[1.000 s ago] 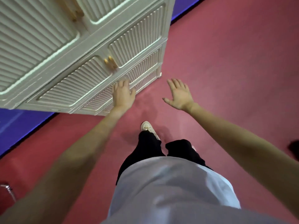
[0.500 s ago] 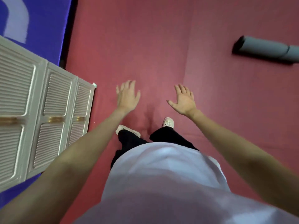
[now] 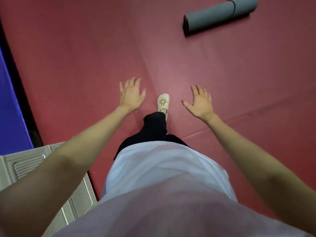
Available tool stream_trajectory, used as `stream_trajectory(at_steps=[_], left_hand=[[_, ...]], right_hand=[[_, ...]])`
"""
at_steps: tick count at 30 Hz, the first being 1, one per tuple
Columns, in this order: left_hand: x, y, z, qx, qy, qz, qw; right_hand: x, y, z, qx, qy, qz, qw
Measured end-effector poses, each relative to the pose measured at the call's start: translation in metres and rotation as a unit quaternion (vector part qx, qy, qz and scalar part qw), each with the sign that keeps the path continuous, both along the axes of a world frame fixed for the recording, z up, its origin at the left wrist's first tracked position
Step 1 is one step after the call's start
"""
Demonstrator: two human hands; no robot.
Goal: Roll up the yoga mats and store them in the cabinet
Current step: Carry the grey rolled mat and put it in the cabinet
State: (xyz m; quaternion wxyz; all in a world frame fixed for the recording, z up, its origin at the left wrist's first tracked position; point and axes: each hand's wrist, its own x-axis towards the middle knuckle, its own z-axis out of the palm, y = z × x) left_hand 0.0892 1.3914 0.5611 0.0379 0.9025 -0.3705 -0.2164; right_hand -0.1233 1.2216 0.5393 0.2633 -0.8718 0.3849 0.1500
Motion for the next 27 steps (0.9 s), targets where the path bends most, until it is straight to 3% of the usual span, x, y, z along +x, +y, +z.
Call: stream_trajectory(at_steps=[10, 17, 27], left_hand=[[0.082, -0.222, -0.031, 0.038, 0.056, -0.022, 0.997], [0.118, -0.394, -0.022, 0.012, 0.043, -0.059, 0.997], [0.129, -0.573, -0.056, 0.038, 0.037, 0.01, 0.999]], right_hand=[[0.07, -0.22, 0.009, -0.008, 0.047, -0.008, 0.999], [0.109, -0.372, 0.016, -0.02, 0.029, -0.024, 0.999], [0.159, -0.585, -0.03, 0.021, 0.05, 0.075, 0.996]])
